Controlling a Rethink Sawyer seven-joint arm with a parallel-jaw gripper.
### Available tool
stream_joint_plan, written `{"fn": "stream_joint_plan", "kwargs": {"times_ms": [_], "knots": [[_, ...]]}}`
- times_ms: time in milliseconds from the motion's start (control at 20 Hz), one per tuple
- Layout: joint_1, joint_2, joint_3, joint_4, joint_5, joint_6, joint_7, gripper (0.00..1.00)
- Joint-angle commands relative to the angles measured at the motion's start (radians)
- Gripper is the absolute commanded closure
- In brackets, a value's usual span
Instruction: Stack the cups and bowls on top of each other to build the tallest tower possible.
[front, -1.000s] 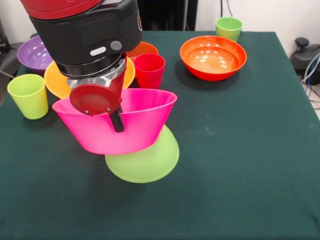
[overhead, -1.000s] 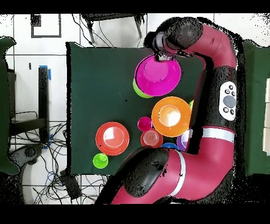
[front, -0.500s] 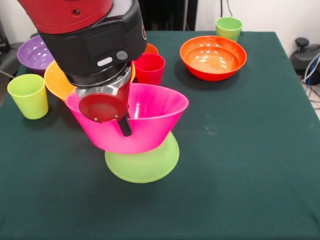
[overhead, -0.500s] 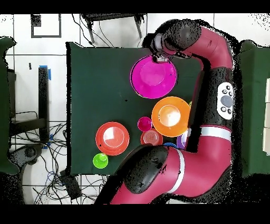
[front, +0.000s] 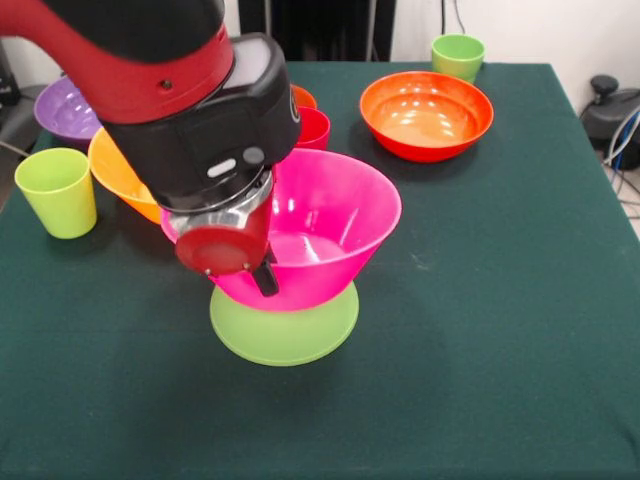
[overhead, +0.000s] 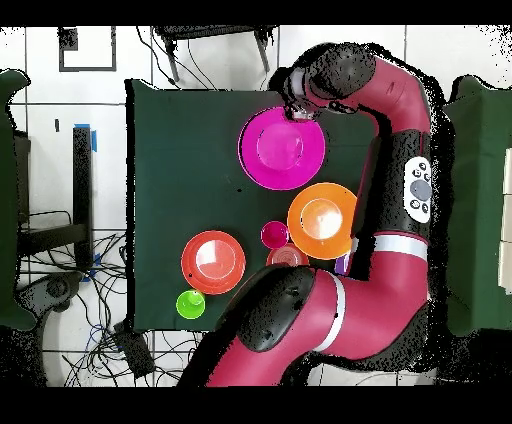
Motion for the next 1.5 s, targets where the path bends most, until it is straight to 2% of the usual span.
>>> {"fn": "stream_joint_plan", "kwargs": {"times_ms": [50, 700, 900, 1350, 1500], "knots": [[0.037, 0.101, 0.087, -0.024, -0.024, 0.043, -0.238, 1.00], [0.062, 0.120, 0.070, -0.049, -0.008, 0.041, -0.229, 1.00], [0.064, 0.099, 0.062, 0.001, 0.009, 0.031, -0.214, 1.00], [0.046, 0.030, 0.033, 0.182, 0.028, -0.033, -0.218, 1.00], [0.041, 0.029, 0.029, 0.204, 0.023, -0.053, -0.216, 1.00]]}}
